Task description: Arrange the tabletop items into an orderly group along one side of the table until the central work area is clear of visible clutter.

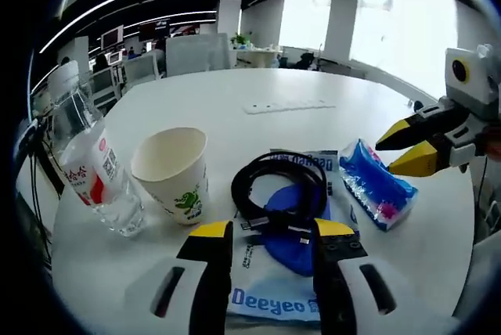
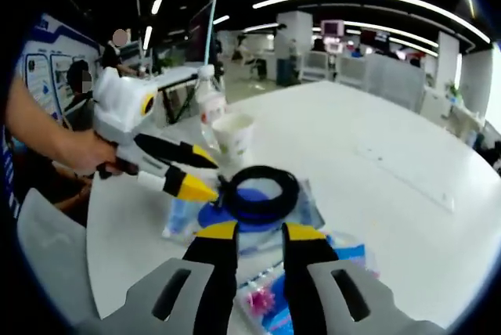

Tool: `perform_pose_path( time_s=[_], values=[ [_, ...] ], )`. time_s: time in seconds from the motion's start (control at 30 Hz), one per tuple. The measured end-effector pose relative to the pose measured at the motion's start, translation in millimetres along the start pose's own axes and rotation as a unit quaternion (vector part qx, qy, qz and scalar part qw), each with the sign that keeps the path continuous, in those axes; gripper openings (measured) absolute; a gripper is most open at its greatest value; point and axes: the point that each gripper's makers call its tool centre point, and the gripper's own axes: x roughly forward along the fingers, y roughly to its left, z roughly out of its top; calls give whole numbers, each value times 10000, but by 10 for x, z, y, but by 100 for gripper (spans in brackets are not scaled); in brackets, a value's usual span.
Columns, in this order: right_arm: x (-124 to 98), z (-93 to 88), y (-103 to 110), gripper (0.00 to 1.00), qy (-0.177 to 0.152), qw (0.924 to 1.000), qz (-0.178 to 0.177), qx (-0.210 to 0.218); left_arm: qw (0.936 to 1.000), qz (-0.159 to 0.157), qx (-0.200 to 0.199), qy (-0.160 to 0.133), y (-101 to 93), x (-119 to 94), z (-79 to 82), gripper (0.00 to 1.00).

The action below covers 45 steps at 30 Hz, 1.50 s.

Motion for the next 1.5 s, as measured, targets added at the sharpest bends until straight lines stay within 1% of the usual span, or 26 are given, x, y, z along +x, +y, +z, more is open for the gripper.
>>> perform_pose_path(
  time_s=[0.13,0.27,0.4,0.53,0.67,0.77,0.83,0.97,1.07,1.1,1.23,1.37,1.5],
  values=[
    [77,12,-39,19,29,10000,10,68,10000,-21,-31,14,17,49,3,39],
    [116,7,-67,19,69,10000,36,42,9999,-85,-55,30,21,94,-2,38],
    [150,-20,-104,18,122,9999,41,76,9997,-197,-149,67,-7,122,-24,33],
    [190,-41,-114,18,152,9998,45,127,9995,-220,-222,50,-9,119,-38,31],
    [250,-62,-98,18,228,9997,64,61,9992,-280,-286,97,-16,110,-78,26],
    [288,-65,-96,18,253,9996,74,109,9987,-373,-306,155,-52,91,-115,20],
    [320,-68,-97,18,266,9995,70,150,9984,-444,-293,174,-107,71,-138,19],
    [356,-86,-91,18,320,9993,59,207,9980,-525,-306,170,-153,63,-155,18],
    [367,-82,-92,18,289,9992,36,289,9974,-601,-329,229,-193,46,-185,11],
    [380,-90,-98,18,305,9991,25,302,9966,-665,-397,263,-224,38,-199,10],
    [418,-103,-131,18,312,9988,-26,374,9966,-722,-271,273,-245,26,-207,9],
    [469,-139,-162,18,373,9982,-93,453,9956,-824,-314,314,-284,10,-225,8],
    [521,-162,-164,17,414,9977,-101,531,9937,-993,-325,393,-378,-18,-257,7]
  ],
)
